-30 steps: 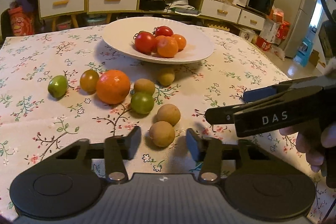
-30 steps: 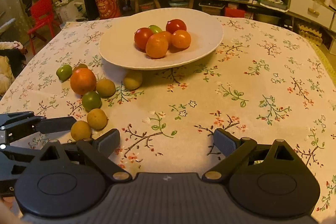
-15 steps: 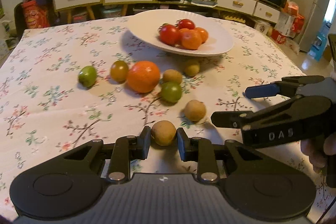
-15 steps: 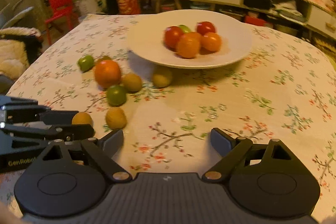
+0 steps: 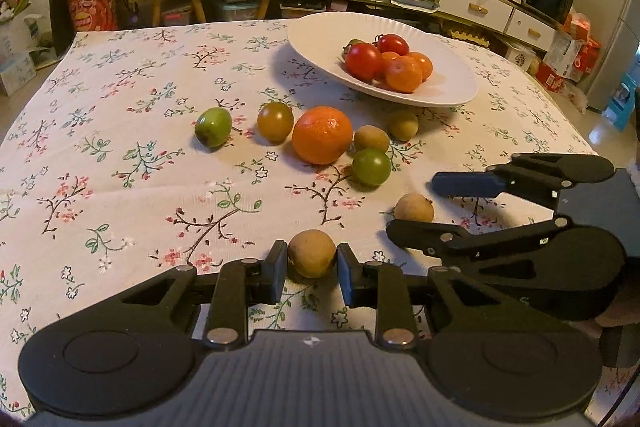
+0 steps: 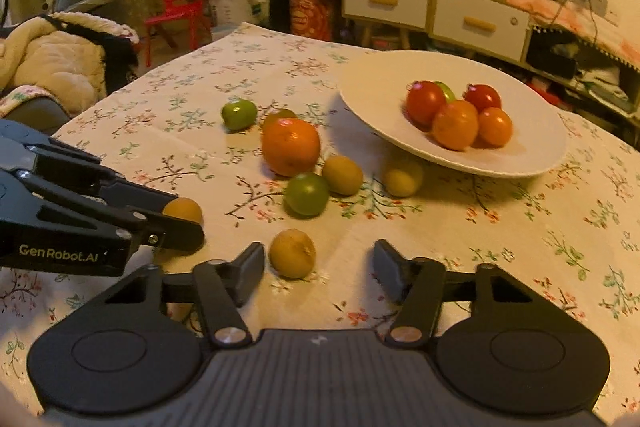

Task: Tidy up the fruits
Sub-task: 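Grasp a brown kiwi with the left gripper while the right grasps a yellow fruit, then carry the kiwi and yellow fruit in both grippers over the white plate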

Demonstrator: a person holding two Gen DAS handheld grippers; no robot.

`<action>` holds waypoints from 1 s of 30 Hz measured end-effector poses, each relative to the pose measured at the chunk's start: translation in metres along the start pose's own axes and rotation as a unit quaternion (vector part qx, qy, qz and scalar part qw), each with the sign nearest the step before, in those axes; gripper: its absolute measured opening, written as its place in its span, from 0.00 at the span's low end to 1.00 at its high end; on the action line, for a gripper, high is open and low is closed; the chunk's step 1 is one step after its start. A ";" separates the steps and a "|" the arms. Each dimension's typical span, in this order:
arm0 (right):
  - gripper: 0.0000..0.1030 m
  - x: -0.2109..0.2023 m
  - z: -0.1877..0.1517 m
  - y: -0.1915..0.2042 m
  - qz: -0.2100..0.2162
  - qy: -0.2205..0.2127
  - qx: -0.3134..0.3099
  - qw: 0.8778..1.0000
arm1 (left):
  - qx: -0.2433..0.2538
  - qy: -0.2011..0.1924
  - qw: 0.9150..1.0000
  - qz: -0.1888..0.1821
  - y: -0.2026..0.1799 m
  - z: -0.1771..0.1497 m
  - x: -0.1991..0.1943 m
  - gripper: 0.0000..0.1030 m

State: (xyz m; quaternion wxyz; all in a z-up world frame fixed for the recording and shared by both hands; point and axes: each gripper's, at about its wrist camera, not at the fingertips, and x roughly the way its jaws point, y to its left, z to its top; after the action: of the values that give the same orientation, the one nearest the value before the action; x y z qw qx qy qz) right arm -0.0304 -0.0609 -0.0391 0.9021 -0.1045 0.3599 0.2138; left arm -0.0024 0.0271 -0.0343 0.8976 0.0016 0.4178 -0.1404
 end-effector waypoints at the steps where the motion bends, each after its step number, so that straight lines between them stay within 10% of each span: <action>1: 0.45 -0.001 0.000 0.001 0.002 -0.002 -0.005 1.000 | 0.000 0.000 1.000 0.000 0.000 0.000 0.000 0.20; 6: 0.22 -0.004 0.000 0.006 0.014 -0.006 -0.022 1.000 | 0.001 0.000 1.000 0.001 0.000 0.000 0.000 0.20; 30: 0.21 -0.021 0.012 -0.009 0.021 -0.023 0.017 0.999 | 0.005 -0.013 1.000 -0.019 -0.015 0.018 -0.001 0.20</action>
State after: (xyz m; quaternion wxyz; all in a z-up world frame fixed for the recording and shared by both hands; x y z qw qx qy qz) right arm -0.0327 -0.0710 -0.0153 0.9071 -0.0768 0.3451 0.2284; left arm 0.0064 0.0109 -0.0199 0.9003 -0.0035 0.4050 -0.1591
